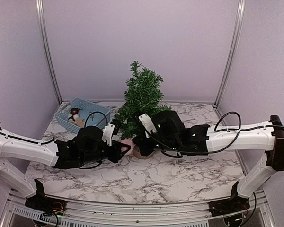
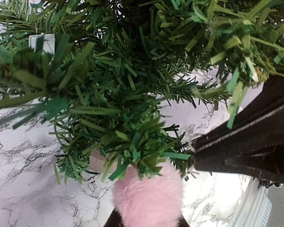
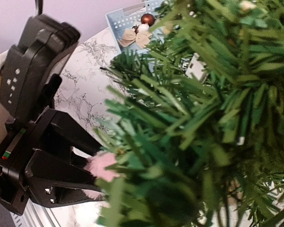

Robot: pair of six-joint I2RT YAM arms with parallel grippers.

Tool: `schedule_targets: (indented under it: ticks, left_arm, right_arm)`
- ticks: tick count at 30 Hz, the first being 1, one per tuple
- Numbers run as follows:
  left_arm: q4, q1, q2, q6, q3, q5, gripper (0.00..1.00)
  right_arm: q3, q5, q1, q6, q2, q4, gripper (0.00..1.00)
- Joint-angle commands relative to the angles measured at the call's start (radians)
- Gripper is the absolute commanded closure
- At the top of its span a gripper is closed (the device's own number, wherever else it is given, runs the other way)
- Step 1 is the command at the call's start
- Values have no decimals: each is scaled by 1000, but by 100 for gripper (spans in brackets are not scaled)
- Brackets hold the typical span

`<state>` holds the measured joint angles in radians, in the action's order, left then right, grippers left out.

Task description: Decorate the small christmas tree

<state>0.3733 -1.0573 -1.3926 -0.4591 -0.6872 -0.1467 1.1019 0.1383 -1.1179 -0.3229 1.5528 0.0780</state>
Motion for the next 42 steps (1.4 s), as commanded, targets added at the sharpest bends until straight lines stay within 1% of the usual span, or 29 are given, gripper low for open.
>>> schedule_targets:
  ticks: [1,13,28,32,34,42]
  left_arm:
    - [18,5,-10,20,-5,5,100]
    - [18,5,-10,22,-3,5,100]
    - [17,5,-14,22,2,5,100]
    - [18,5,-15,21,-1,5,100]
    - [18,5,-18,22,-2,7,100]
    - [18,5,-22,18,-5,14,100]
  right_arm:
    - [-4,-31,36,-40,-47,-8,100]
    - [-42,-119,50,-89,-87,-34,100]
    - [-125,-70,56,-168,-132,-54,100]
    - [-148,-70,56,-181,-157,-67,100]
    - [-156,-69,56,-187,-169,-105,100]
    - [-200,-52,56,-227,-199,-123,100]
